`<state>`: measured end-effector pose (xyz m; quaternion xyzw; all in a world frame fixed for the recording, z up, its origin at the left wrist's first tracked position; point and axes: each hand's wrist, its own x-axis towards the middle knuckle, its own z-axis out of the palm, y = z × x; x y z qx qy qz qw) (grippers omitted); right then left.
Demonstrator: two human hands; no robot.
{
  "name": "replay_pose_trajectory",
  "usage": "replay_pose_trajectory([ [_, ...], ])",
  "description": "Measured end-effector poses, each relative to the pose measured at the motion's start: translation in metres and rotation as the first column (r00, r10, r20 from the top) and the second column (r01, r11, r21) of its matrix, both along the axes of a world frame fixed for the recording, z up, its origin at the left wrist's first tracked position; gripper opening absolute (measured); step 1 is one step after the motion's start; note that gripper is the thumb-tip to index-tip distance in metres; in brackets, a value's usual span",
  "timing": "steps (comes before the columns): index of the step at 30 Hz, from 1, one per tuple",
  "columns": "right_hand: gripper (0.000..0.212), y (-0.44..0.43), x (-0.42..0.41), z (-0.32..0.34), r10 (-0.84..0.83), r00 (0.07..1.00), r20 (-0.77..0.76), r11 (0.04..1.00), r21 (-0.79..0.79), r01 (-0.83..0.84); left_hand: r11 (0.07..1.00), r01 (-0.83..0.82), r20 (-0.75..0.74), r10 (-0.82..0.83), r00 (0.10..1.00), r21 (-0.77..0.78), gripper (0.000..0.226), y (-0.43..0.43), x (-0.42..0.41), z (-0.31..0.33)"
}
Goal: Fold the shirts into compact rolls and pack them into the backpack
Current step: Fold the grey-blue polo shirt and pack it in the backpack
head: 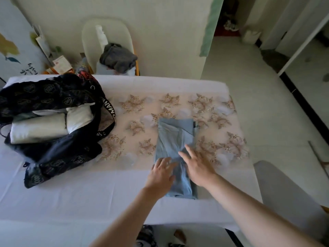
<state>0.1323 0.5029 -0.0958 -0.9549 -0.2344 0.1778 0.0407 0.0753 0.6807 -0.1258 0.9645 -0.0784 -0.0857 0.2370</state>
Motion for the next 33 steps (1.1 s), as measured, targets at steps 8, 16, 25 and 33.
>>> replay_pose_trajectory([
  [8,0.082,-0.008,-0.04,-0.05,-0.014,0.999,0.036,0.993,-0.119,0.019,0.939,0.239,-0.1,-0.221,0.97,0.246,0.094,0.038,-0.038,-0.043],
  [16,0.078,0.01,-0.082,-0.056,0.031,0.999,0.034,1.0,-0.004,-0.031,0.899,0.356,0.037,-0.377,0.926,0.257,0.071,0.055,-0.041,-0.036],
  [25,0.072,0.023,-0.095,-0.034,-0.063,0.998,-0.03,0.998,0.009,0.063,0.961,0.272,-0.023,-0.271,0.962,0.046,0.023,0.064,-0.032,0.0],
  [33,0.011,0.03,-0.069,0.027,-0.387,0.897,-0.212,0.856,0.278,0.435,0.95,-0.035,-0.309,-0.066,0.949,-0.31,0.019,0.089,-0.001,0.036],
])
